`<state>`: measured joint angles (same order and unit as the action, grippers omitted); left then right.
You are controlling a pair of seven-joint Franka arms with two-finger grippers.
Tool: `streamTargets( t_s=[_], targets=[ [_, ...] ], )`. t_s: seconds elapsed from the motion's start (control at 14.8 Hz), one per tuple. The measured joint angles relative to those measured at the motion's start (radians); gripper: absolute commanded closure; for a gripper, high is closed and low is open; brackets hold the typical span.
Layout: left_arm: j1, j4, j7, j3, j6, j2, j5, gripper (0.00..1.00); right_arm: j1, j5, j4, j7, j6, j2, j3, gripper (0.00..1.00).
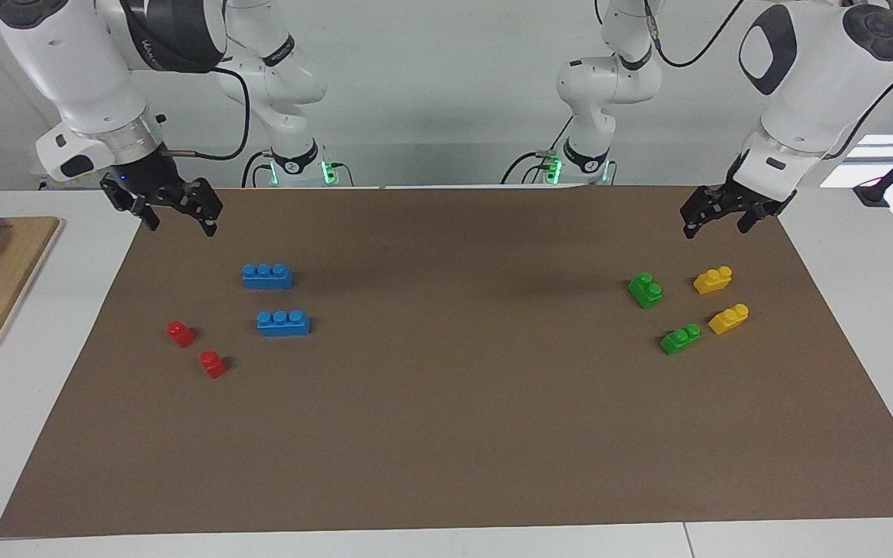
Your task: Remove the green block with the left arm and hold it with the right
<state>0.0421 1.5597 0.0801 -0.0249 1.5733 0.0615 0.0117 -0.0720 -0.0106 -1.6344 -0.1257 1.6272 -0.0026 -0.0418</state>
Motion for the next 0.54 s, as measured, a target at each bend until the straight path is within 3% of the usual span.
streamTargets(
  t_s=[0.54],
  targets=[
    [0.005, -0.003, 0.0, -0.001, 0.0, 0.0, 0.0, 0.0, 0.0, 0.0, 0.011, 0.0, -0.009, 0.0, -0.001, 0.02]
  ],
)
